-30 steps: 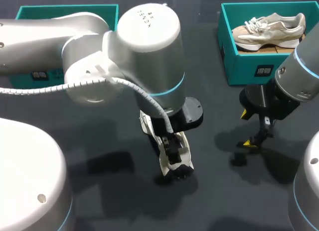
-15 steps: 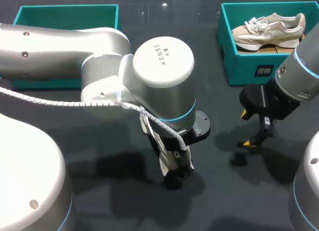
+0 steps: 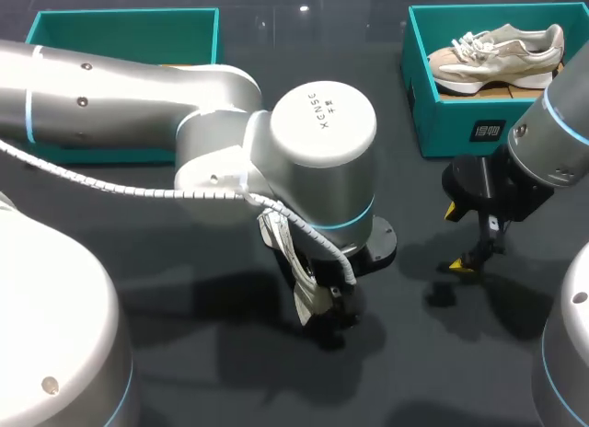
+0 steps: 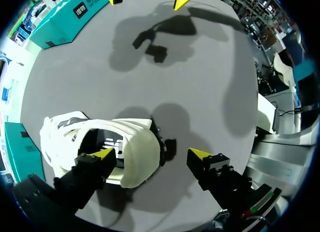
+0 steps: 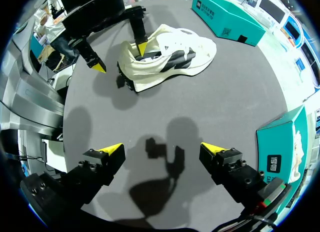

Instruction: Take the shoe out of the shoebox, open the shoe tongue, remove and reinsert the insole, then place the shoe into the shoebox

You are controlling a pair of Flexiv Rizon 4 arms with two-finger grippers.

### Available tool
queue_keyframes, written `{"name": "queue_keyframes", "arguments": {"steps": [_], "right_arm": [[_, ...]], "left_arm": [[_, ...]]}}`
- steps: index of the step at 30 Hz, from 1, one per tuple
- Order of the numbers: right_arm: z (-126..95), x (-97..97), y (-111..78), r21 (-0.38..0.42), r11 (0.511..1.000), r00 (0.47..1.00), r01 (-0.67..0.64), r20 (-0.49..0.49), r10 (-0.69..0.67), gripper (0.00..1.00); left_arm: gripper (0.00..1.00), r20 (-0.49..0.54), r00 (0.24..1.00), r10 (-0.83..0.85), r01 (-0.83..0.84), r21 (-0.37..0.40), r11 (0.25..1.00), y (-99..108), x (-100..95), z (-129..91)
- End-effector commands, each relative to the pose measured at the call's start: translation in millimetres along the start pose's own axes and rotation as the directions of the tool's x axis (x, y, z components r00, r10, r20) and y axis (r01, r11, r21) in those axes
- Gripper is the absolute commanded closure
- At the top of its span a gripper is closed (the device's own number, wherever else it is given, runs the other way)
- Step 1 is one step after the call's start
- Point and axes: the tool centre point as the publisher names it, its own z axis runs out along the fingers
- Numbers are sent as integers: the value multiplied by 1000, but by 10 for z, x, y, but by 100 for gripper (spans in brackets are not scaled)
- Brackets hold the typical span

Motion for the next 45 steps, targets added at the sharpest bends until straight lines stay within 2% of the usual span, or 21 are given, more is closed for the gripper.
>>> {"name": "queue_keyframes", "arguments": {"steps": [1,6,16,18,22,23,24,25,32,36,40,45], "right_arm": [[7,11,2,2,1000,1000,-1,3,1,0],[7,11,2,2,1000,1000,-1,3,1,0],[7,11,2,2,1000,1000,-1,3,1,0],[7,11,2,2,1000,1000,-1,3,1,0],[7,11,2,2,1000,1000,-1,3,1,0],[7,11,2,2,1000,1000,-1,3,1,0],[7,11,2,2,1000,1000,-1,3,1,0],[7,11,2,2,1000,1000,-1,3,1,0],[7,11,2,2,1000,1000,-1,3,1,0],[7,11,2,2,1000,1000,-1,3,1,0],[7,11,2,2,1000,1000,-1,3,1,0],[7,11,2,2,1000,1000,-1,3,1,0]], "left_arm": [[13,-8,1000,-3,3,-12,1000,-49,27,151],[16,-17,1000,-9,8,-25,1000,-33,41,260],[36,-34,999,-28,27,-34,999,-8,33,355],[38,-38,999,-29,28,-36,999,-3,20,364],[63,-44,998,-33,32,-38,999,9,-2,376],[74,-45,998,-34,32,-38,999,12,-4,371],[91,-45,998,-35,33,-38,999,15,-5,360],[100,-45,998,-35,33,-38,999,18,-5,348],[100,-55,998,-24,22,-37,999,23,-17,242],[100,-57,998,3,-6,-40,999,23,-51,109],[100,-36,999,31,-33,-36,999,33,-157,-151],[100,-25,995,100,-101,-23,995,71,-359,-581]]}}
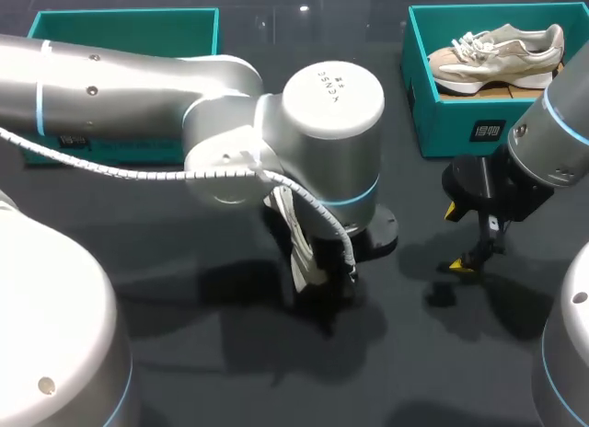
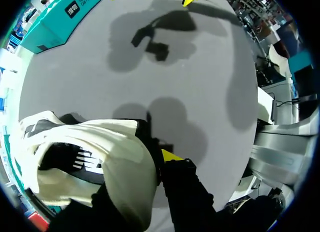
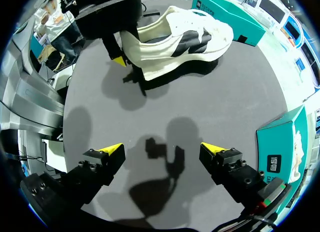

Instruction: Take the shoe out of the shoebox, open the shoe tongue, remove and reinsert the insole, then place the shoe into the shoebox

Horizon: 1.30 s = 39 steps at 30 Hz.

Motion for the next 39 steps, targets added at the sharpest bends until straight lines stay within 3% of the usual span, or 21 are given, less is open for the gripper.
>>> {"name": "queue_keyframes", "arguments": {"steps": [1,8,19,21,22,29,36,39], "right_arm": [[7,11,2,2,1000,1000,-1,3,1,0],[7,11,2,2,1000,1000,-1,3,1,0],[7,11,2,2,1000,1000,-1,3,1,0],[7,11,2,2,1000,1000,-1,3,1,0],[7,11,2,2,1000,1000,-1,3,1,0],[7,11,2,2,1000,1000,-1,3,1,0],[7,11,2,2,1000,1000,-1,3,1,0],[7,11,2,2,1000,1000,-1,3,1,0]], "left_arm": [[100,1,999,51,-51,8,999,174,-175,-633],[100,18,995,103,-103,5,995,305,-521,-1298],[100,18,995,103,-103,5,995,305,-521,-1298],[100,-74,989,126,-124,31,992,374,-524,-1238],[100,-65,989,135,-133,31,991,423,-567,-1287],[100,-52,984,169,-166,62,984,861,-1096,-1808],[100,-26,982,185,-183,70,981,1328,-1847,-2300],[100,-26,982,185,-183,70,981,1328,-1847,-2300]]}}
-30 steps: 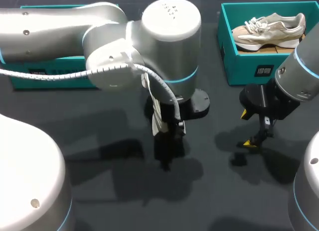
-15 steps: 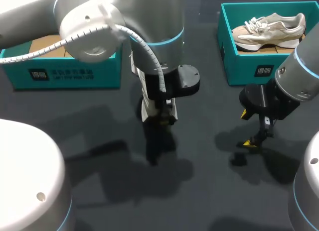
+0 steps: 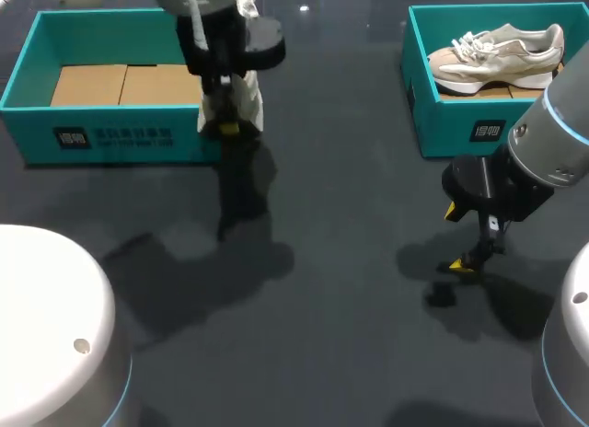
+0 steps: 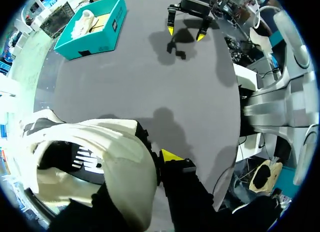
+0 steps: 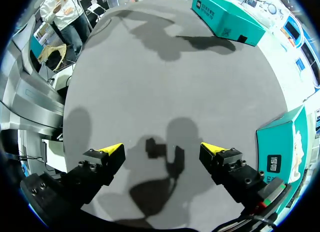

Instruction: Take the shoe out of the shoebox, open the shoe tongue, remove and reinsert the insole, then place the shoe into the shoebox

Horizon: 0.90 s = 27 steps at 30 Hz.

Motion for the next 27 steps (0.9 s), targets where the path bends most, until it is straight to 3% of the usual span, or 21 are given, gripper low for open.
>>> {"name": "queue_keyframes", "arguments": {"steps": [1,12,27], "right_arm": [[8,10,2,2,1000,1000,0,3,0,0],[8,10,2,2,1000,1000,0,3,0,0],[8,10,2,2,1000,1000,0,3,0,0]], "left_arm": [[100,-6,1000,5,-4,48,999,352,-1,-244],[100,-37,999,-3,6,62,998,388,-45,-207],[100,0,996,-90,90,55,994,878,-689,-606]]}}
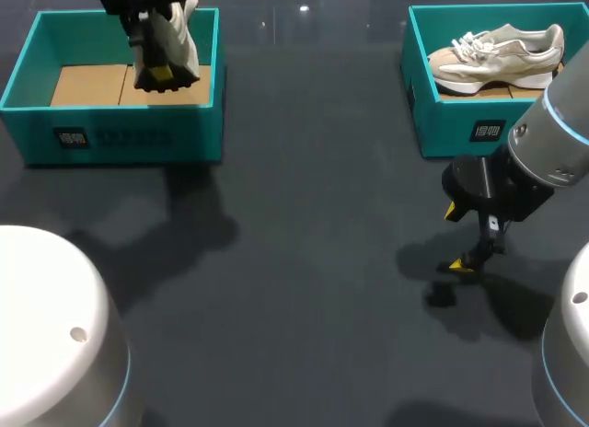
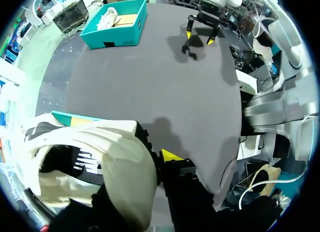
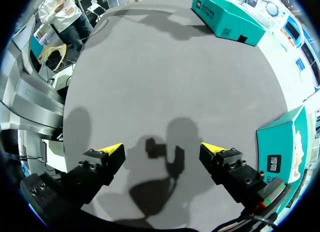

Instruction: Take the shoe out of the shoebox, open the shoe tongue, remove and reinsert the insole, then place the shoe into the shoebox

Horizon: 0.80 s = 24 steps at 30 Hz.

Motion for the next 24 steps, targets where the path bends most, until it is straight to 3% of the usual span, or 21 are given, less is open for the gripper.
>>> {"name": "queue_keyframes", "arguments": {"steps": [1,6,10,20,24], "right_arm": [[8,11,2,2,1000,1000,0,2,0,0],[8,11,2,2,1000,1000,0,2,0,0],[8,11,2,2,1000,1000,0,2,0,0],[8,11,2,2,1000,1000,0,2,0,0],[8,11,2,2,1000,1000,0,2,0,0]], "left_arm": [[100,-15,1000,-18,18,6,1000,129,-132,-136],[100,-34,999,-17,17,5,1000,486,-412,-152],[100,-2,996,-94,94,-80,992,872,-839,-162],[100,-2,996,-94,94,-80,992,872,-839,-162],[100,-50,999,-19,16,-66,998,1130,-1106,-120]]}}
